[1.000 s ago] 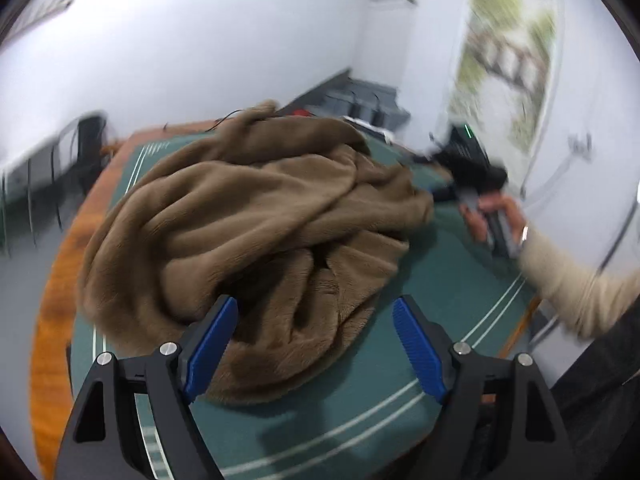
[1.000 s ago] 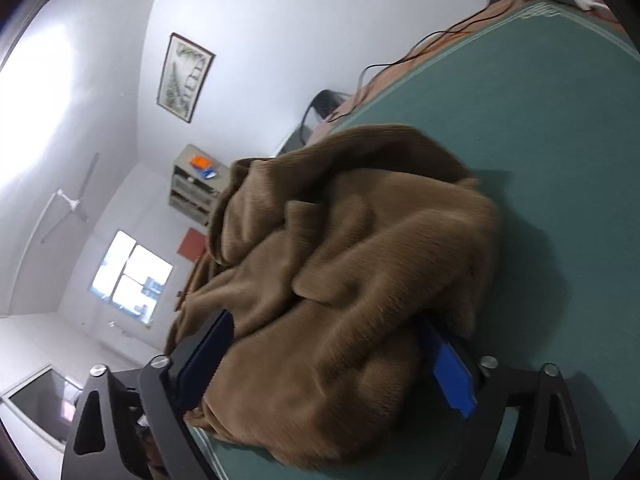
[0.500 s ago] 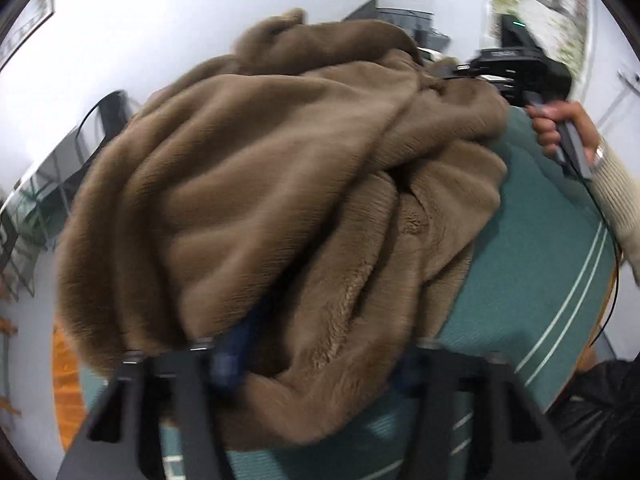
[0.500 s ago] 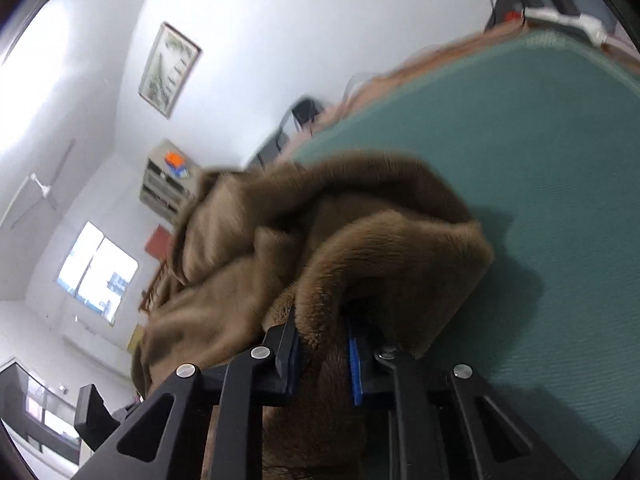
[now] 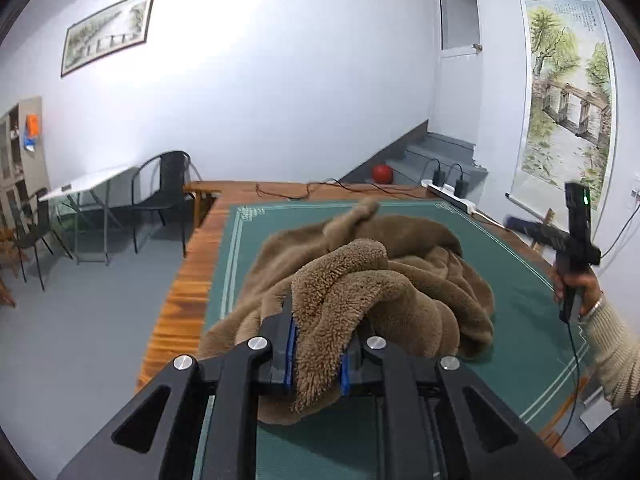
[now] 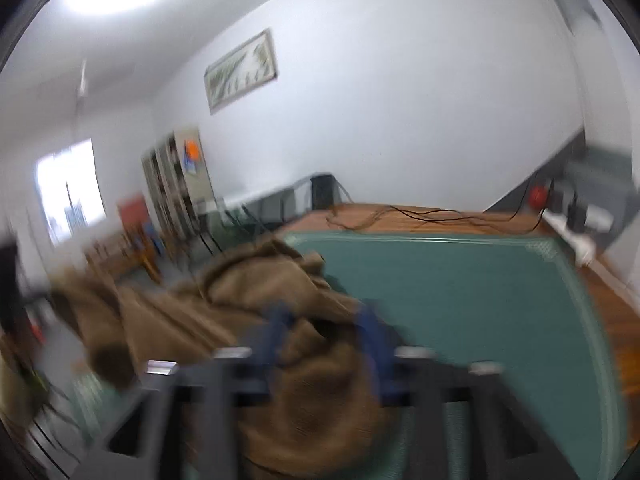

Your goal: Fold clothes

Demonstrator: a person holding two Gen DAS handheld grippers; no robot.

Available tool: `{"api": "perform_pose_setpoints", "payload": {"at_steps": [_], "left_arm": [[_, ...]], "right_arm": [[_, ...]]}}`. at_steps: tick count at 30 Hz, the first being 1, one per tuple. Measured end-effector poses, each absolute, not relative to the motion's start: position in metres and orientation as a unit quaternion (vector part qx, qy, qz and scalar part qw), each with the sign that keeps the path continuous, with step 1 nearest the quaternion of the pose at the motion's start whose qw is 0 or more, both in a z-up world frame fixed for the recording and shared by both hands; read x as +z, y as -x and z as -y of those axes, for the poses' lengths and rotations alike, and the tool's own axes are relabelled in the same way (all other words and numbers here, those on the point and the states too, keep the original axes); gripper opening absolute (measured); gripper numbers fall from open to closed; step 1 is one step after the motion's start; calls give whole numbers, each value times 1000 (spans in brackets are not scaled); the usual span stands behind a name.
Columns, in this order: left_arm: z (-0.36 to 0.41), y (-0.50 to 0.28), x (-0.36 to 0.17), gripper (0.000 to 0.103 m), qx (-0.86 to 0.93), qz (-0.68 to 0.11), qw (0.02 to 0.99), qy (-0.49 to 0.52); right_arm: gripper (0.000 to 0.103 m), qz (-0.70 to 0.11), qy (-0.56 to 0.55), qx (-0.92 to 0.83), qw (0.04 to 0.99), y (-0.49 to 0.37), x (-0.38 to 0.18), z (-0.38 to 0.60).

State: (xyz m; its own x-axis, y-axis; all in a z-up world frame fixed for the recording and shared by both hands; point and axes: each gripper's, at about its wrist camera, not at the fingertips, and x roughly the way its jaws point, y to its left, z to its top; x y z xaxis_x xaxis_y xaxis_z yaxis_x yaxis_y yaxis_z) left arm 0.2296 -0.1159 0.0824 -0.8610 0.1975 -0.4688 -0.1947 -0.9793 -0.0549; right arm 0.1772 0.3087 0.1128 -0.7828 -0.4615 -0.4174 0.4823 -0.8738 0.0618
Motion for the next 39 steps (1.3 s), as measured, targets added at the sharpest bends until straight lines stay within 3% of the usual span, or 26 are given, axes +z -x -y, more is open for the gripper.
{"api": "perform_pose_setpoints", "payload": {"at_steps": [8,12,20,22,23,24,27,32,39], "left_arm": [[128,-227,66,18,958,34,99,268],[124,-230,62,18,956,34,102,274],[117,-235,55,20,951,32,109,287],[117,-237,48,22,948,35,112,295],[117,-238,44,28,947,34,113,298],[117,-240,41,33,946,32,114,301],[114,-248,32,83,947,14,113,301],[94,-261,12,84,942,-39,137,303],[38,-276,-17,84,928,-196,145,280]], "right_arm": [[94,-373,-217,-871,235,-249,49,-259],[94,-442,-213,-828,272,-262,19,-234],[91,-393,-260,-826,310,-213,-3,-206],[62,-379,-271,-827,314,-206,-1,-198],[27,-372,-274,-831,309,-204,0,-194],[20,-364,-274,-837,302,-201,3,-191],[15,-305,-233,-879,284,-195,29,-193],[14,-186,-158,-938,245,-194,93,-219],[14,-175,-135,-949,225,-195,115,-215]]}}
